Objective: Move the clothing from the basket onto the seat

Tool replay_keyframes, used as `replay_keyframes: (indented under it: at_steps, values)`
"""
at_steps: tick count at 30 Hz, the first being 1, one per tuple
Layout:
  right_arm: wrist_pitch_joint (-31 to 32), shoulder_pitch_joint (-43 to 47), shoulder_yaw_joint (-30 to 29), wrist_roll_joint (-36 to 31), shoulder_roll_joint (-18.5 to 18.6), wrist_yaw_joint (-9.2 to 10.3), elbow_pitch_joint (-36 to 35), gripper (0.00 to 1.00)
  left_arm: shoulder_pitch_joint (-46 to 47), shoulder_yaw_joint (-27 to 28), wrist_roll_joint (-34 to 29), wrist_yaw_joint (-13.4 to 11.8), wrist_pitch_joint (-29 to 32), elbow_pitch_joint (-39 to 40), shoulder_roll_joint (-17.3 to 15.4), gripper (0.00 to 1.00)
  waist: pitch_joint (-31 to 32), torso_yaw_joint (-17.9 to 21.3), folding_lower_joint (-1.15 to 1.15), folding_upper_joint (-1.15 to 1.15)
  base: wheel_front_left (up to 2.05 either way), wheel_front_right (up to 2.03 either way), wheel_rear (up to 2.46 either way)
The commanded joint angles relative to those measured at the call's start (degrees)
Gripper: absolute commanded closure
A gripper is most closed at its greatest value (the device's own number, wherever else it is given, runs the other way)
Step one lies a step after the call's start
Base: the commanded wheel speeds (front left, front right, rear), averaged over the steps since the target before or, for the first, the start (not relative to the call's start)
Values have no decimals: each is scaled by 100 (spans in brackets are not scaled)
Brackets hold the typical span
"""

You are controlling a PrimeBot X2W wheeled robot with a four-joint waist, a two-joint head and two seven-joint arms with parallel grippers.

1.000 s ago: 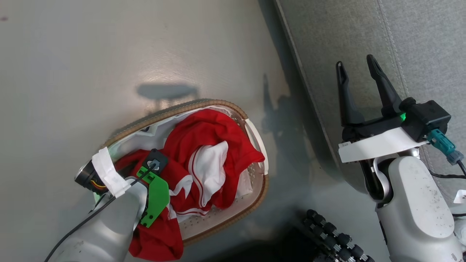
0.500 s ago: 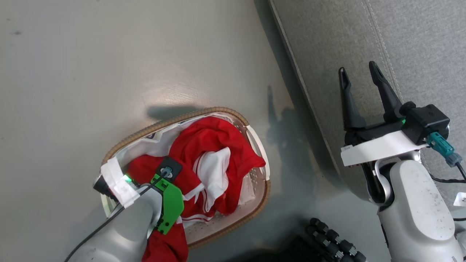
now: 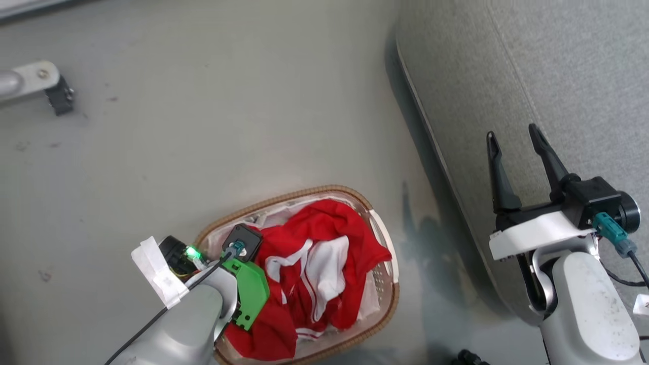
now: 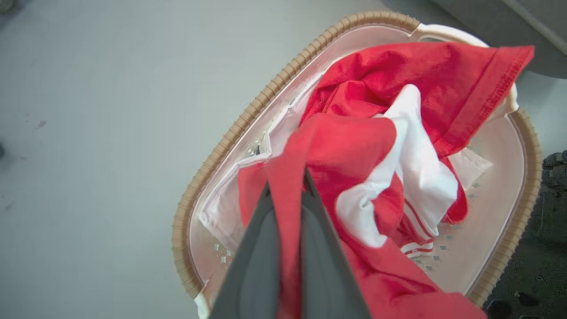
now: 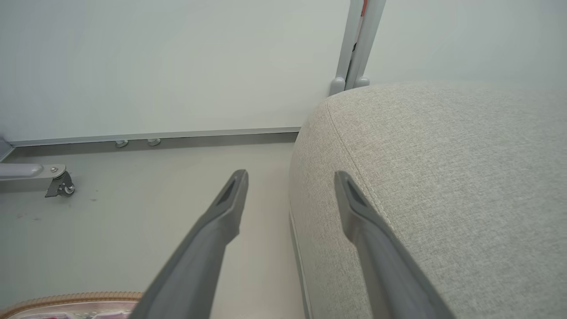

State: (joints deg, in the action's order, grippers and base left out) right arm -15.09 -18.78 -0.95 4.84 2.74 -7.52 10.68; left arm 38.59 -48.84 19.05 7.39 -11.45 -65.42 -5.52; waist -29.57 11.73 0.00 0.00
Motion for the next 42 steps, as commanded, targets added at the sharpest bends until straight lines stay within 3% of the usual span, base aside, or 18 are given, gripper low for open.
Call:
replay_keyframes:
  at_steps: [1, 16, 26, 42]
  values:
    - [-11, 152, -26, -57, 26, 6, 44, 0, -91, -71, 109, 12, -50, 135, -85, 100, 701, -417, 0, 0, 0, 0, 0]
    - [-12, 763, -49, -269, 27, 6, 333, 0, 600, -769, 1016, 13, 40, 2077, -967, 100, 2531, -717, 0, 0, 0, 0, 0]
    - [-12, 801, 372, -265, 27, 6, 435, 0, 1777, -1237, 1195, 8, 431, 3109, -1477, 100, 2929, -775, 0, 0, 0, 0, 0]
    - [-11, 122, 1662, 212, 24, 6, 475, 0, 2499, -1307, 1448, 8, 401, 3598, -1406, 100, 3090, -865, 0, 0, 0, 0, 0]
